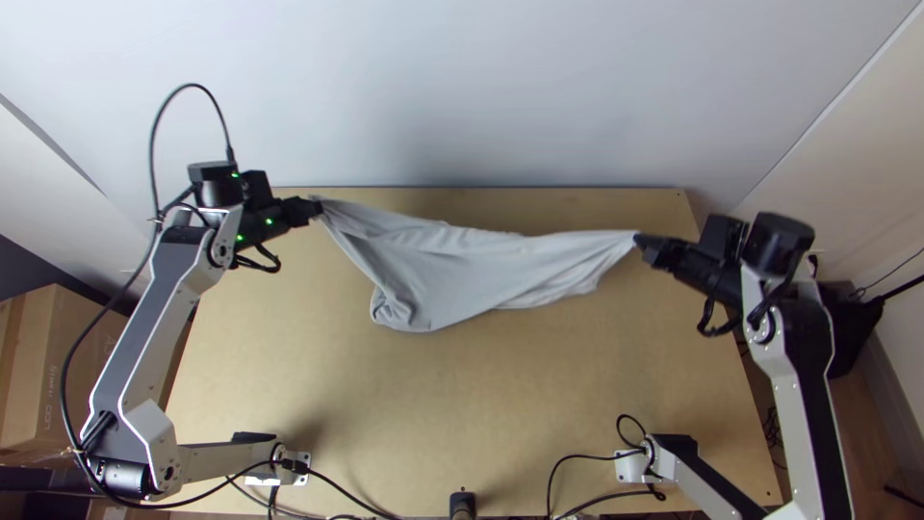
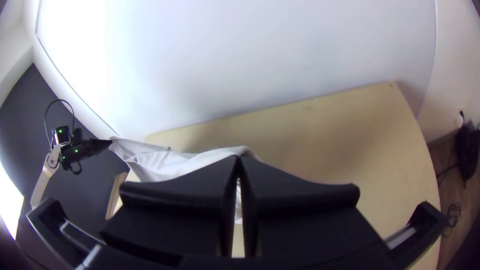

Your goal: Fold the t-shirt

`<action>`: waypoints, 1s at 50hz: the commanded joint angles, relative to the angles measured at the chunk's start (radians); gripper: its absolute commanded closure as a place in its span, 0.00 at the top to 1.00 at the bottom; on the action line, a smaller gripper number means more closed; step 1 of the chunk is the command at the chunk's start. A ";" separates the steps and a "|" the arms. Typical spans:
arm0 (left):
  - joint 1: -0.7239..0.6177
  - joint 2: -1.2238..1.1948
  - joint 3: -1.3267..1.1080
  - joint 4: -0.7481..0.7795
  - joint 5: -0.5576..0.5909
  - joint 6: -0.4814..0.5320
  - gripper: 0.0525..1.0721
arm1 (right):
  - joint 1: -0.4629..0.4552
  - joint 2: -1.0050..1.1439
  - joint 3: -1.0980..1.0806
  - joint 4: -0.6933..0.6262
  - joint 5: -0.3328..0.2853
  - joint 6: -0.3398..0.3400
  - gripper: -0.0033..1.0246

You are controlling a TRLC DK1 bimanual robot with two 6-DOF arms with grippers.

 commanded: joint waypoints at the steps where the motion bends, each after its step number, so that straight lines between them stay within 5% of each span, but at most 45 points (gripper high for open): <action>1: 0.035 -0.030 0.101 0.006 -0.066 -0.018 0.02 | 0.005 0.094 0.137 0.043 0.015 -0.026 0.02; 19: 0.056 -0.022 0.351 0.018 -0.328 0.091 0.02 | 0.089 0.352 0.508 0.109 0.020 -0.079 0.02; 30: 0.055 -0.001 0.470 0.026 -0.432 0.158 0.02 | 0.109 0.564 0.822 0.071 0.025 0.016 0.02; 36: 0.056 -0.005 0.532 0.033 -0.488 0.163 0.02 | 0.127 0.643 0.999 0.047 0.086 0.029 0.02; 50: 0.045 -0.211 0.436 0.068 -0.515 0.152 0.02 | 0.141 0.423 1.006 0.111 0.106 0.043 0.02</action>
